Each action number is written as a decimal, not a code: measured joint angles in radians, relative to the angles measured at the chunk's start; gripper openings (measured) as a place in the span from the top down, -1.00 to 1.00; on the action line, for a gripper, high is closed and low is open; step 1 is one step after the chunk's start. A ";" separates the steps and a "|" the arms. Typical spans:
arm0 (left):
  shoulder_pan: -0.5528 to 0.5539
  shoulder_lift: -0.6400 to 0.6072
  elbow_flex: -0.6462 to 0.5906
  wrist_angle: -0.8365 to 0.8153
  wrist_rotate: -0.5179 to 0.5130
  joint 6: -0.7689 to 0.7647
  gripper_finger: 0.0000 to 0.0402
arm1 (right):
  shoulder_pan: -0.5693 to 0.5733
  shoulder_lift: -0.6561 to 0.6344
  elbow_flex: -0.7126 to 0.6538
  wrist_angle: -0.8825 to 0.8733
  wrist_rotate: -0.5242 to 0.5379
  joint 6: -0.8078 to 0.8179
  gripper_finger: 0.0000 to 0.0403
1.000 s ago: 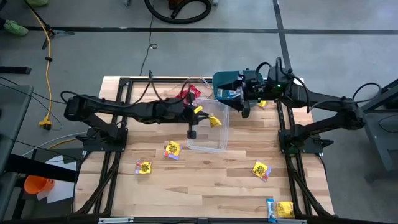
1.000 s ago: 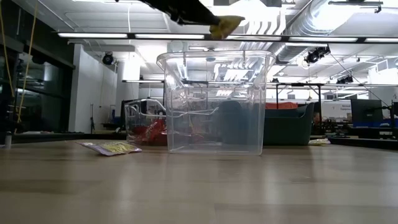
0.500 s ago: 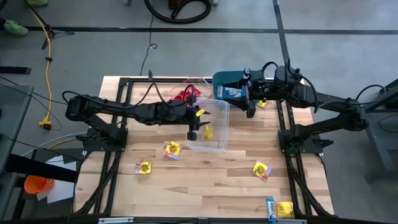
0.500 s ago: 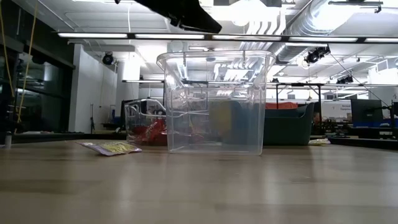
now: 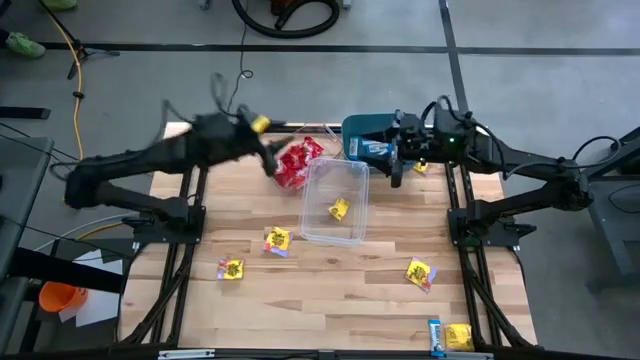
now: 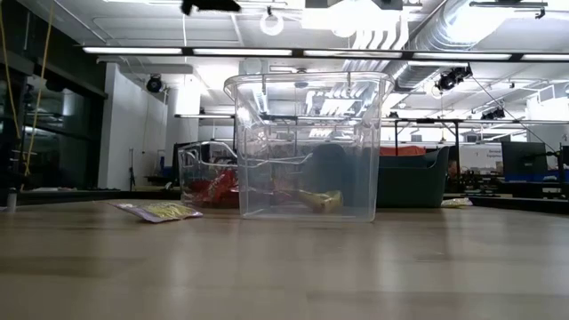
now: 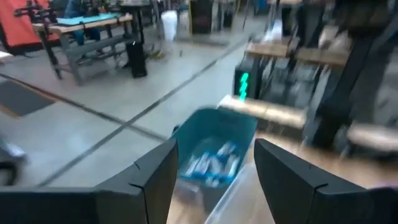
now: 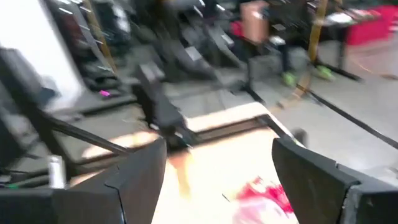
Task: Sort candy
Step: Adjust the transparent bin and container
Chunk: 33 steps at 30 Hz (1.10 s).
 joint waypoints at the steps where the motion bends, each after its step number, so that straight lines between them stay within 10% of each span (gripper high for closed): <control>1: 0.026 -0.033 -0.017 0.009 0.035 -0.028 0.00 | 0.000 0.001 0.000 -0.025 0.029 0.000 -0.43; 14: -0.009 -0.216 -0.446 0.135 0.093 -0.362 0.13 | -0.034 0.002 0.000 -0.291 0.114 0.061 -0.43; 20: -0.169 -0.163 -0.587 0.192 0.093 -0.499 0.89 | -0.037 0.002 0.000 -0.290 0.124 0.060 -0.43; 33: -0.230 0.157 -0.746 0.603 -0.092 -0.668 1.00 | -0.039 0.002 0.000 -0.282 0.192 0.052 -0.43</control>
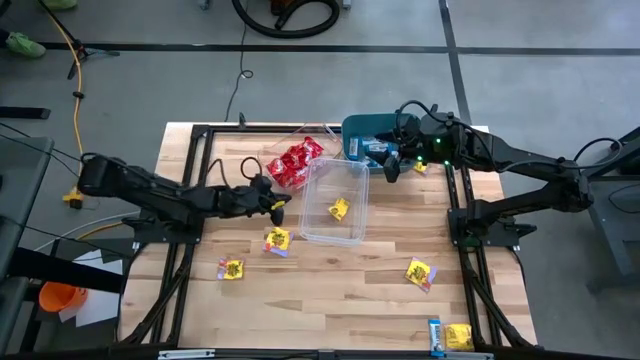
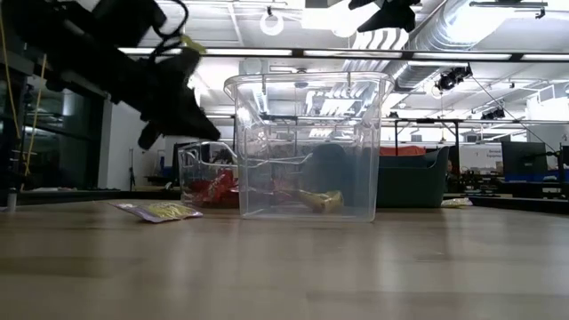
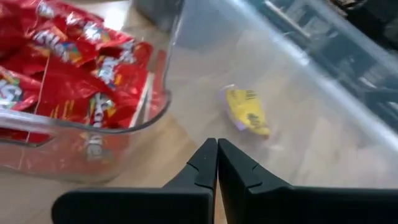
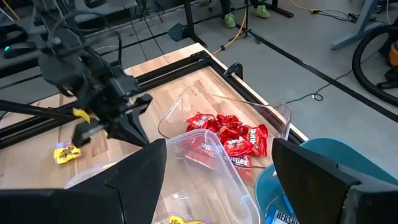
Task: Sort candy
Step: Adjust the transparent bin and container
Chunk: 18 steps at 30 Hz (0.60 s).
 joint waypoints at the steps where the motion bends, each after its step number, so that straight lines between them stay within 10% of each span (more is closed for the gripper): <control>1: 0.002 0.023 0.000 0.015 -0.004 -0.006 1.00 | 0.000 0.000 0.000 0.000 0.000 0.001 -0.43; 18: 0.165 0.185 0.001 0.079 -0.174 0.057 1.00 | 0.000 0.000 0.000 0.000 -0.001 0.009 -0.43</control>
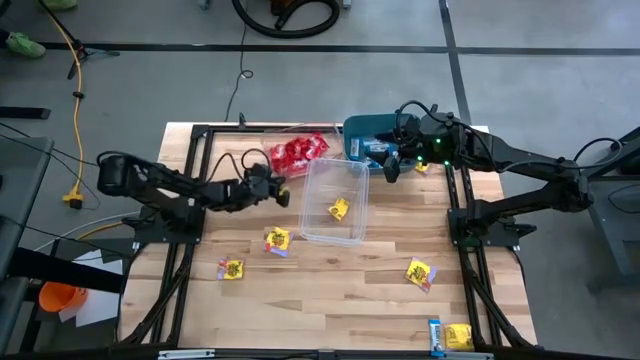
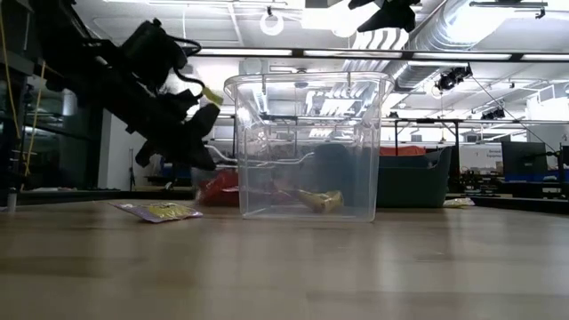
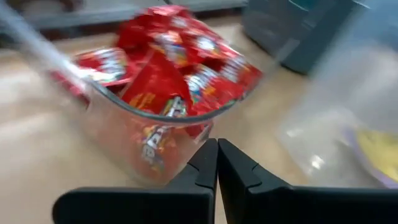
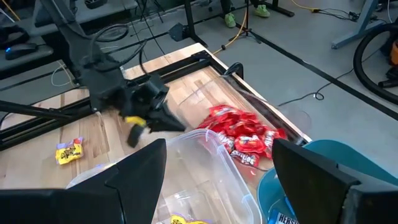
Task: Sort candy
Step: Adjust the transparent bin and container
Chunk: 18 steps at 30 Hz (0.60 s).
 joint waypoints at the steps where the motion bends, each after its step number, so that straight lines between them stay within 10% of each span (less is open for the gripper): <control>1: 0.018 0.000 0.000 0.002 -0.004 0.012 1.00 | 0.000 0.000 0.000 0.000 0.000 0.004 -0.43; 10: 0.127 -0.048 0.000 0.005 0.153 0.055 1.00 | 0.001 0.000 0.000 -0.005 -0.002 0.021 -0.43; 18: 0.129 -0.342 0.000 -0.090 0.192 0.167 1.00 | 0.005 0.000 -0.007 -0.249 -0.127 0.094 -0.43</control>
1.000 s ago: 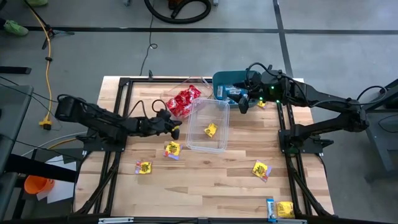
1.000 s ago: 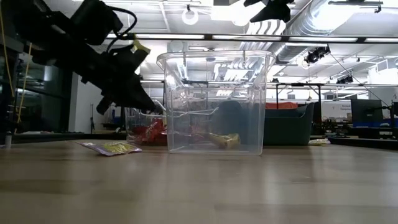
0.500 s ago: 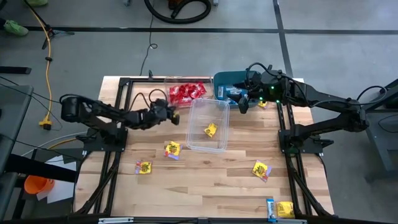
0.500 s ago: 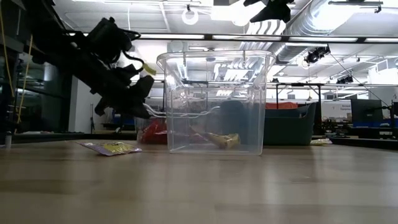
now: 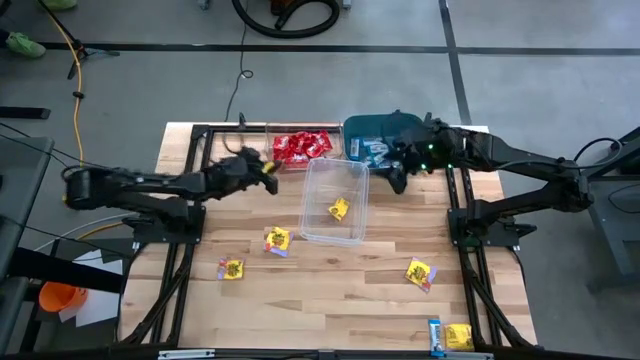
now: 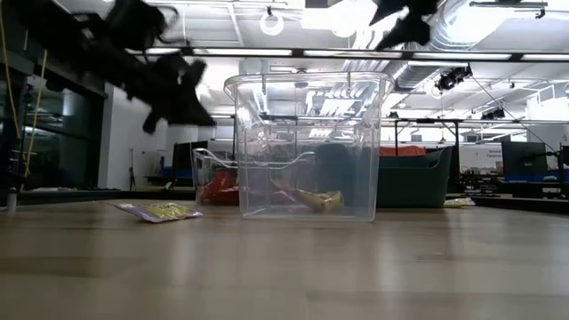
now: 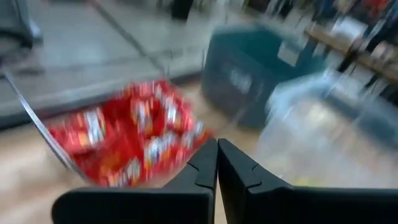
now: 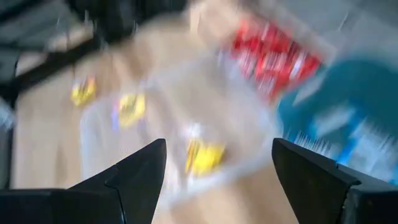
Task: Sort candy
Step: Adjust the transparent bin and container
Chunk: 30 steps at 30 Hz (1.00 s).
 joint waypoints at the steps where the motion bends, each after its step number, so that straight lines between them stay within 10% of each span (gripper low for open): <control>1: 0.000 -0.053 0.000 -0.010 -0.013 0.007 1.00 | 0.006 -0.001 -0.012 -0.044 -0.027 0.018 -0.43; 12: -0.038 -0.316 0.001 -0.195 -0.021 -0.028 1.00 | 0.101 0.003 -0.365 0.164 0.158 0.250 -0.25; 20: -0.180 -0.132 0.000 -0.205 -0.021 -0.171 1.00 | 0.051 0.014 -0.532 0.299 0.350 0.433 0.92; 30: -0.295 0.182 0.001 0.125 -0.019 -0.268 1.00 | -0.027 0.022 -0.543 0.481 0.300 0.364 0.96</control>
